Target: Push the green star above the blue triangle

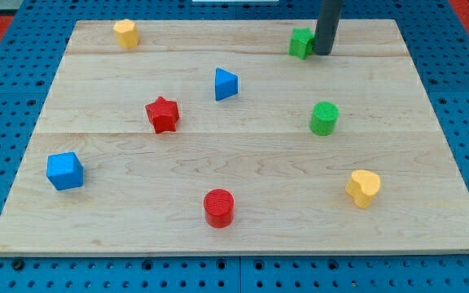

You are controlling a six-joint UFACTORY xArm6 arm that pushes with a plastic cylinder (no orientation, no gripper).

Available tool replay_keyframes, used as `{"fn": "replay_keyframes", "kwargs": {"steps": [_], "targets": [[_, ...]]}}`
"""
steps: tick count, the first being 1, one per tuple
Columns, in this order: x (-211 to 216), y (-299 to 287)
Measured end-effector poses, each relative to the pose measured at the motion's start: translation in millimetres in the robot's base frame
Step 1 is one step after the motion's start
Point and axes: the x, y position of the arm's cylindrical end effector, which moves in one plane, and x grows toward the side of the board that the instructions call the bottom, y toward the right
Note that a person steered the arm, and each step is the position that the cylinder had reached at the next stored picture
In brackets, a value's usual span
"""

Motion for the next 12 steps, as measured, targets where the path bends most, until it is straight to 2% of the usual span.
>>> {"fn": "replay_keyframes", "kwargs": {"steps": [1, 3, 4, 6, 8, 10, 12], "targets": [[-15.2, 13.2], [-24.5, -82.3], [-24.5, -75.5], [11.0, -64.2], [-6.5, -93.8], [-6.5, -98.1], [-6.5, -145.2]]}}
